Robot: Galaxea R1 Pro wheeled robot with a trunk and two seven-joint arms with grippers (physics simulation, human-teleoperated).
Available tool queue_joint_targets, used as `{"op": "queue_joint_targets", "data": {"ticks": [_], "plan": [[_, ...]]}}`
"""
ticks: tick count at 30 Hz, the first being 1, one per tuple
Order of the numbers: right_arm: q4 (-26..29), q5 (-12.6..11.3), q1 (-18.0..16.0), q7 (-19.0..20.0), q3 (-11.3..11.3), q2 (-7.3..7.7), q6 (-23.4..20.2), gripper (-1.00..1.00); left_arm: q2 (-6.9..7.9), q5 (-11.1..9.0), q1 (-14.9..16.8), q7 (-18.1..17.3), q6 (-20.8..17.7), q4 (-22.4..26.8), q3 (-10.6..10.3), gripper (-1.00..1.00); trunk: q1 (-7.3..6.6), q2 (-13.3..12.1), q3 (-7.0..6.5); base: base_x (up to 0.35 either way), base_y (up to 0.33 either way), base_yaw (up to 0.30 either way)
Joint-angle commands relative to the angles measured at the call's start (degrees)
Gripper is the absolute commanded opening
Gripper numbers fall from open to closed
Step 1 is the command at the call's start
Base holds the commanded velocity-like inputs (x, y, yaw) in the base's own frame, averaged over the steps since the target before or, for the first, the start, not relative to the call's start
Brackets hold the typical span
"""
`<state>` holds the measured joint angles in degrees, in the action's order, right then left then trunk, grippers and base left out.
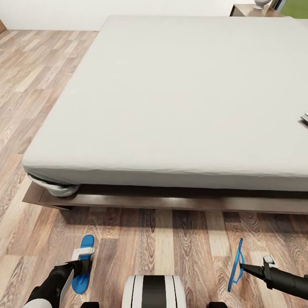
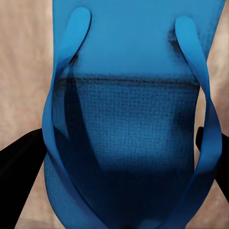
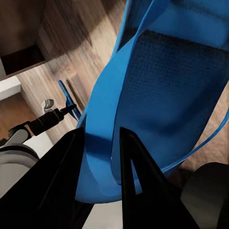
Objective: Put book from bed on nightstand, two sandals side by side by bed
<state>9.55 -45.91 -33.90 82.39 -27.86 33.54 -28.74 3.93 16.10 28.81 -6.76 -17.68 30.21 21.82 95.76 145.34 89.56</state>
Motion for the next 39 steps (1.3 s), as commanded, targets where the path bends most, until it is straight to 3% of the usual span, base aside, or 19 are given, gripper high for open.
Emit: {"op": "queue_joint_targets", "data": {"ticks": [1, 8, 15, 22, 33, 39], "plan": [[0.01, -0.5, -0.03, 0.22, -0.44, 0.04, -0.7, -1.0, -0.06, 0.6, 0.02, -0.54, -0.25, 0.12, 0.42, -1.0, -0.01, 0.01, 0.03, 0.0, 0.0, 0.0], [0.03, -0.5, -0.03, 0.25, -0.44, 0.04, -0.62, -1.0, -0.05, 0.61, 0.02, -0.54, 0.09, 0.12, 0.42, -1.0, -0.01, 0.01, 0.03, 0.0, 0.0, 0.0], [0.04, -0.5, -0.03, 0.31, -0.44, 0.04, -0.61, -1.0, 0.02, 0.6, 0.02, -0.38, 5.03, -1.49, 0.5, -1.0, -0.01, 0.01, 0.03, 0.0, 0.0, 0.0], [0.07, -0.5, -0.03, 0.31, -0.44, 0.04, -0.61, -1.0, 0.03, 0.62, 0.02, -0.36, 5.45, -1.89, 0.51, -1.0, -0.01, 0.01, 0.03, 0.0, 0.0, 0.0], [0.04, -0.5, -0.03, 0.31, -0.44, 0.04, -0.61, -1.0, 0.08, 0.62, 0.02, -0.36, 5.47, -1.9, 0.51, -1.0, 0.27, 0.16, 2.47, 0.0, 0.0, 0.0], [0.06, -0.5, -0.03, 0.31, -0.44, 0.04, -0.61, -1.0, 0.11, 0.67, 0.02, -0.36, 5.48, -1.9, 0.51, -1.0, 0.27, 0.16, 2.47, 0.0, 0.0, 0.0]]}}
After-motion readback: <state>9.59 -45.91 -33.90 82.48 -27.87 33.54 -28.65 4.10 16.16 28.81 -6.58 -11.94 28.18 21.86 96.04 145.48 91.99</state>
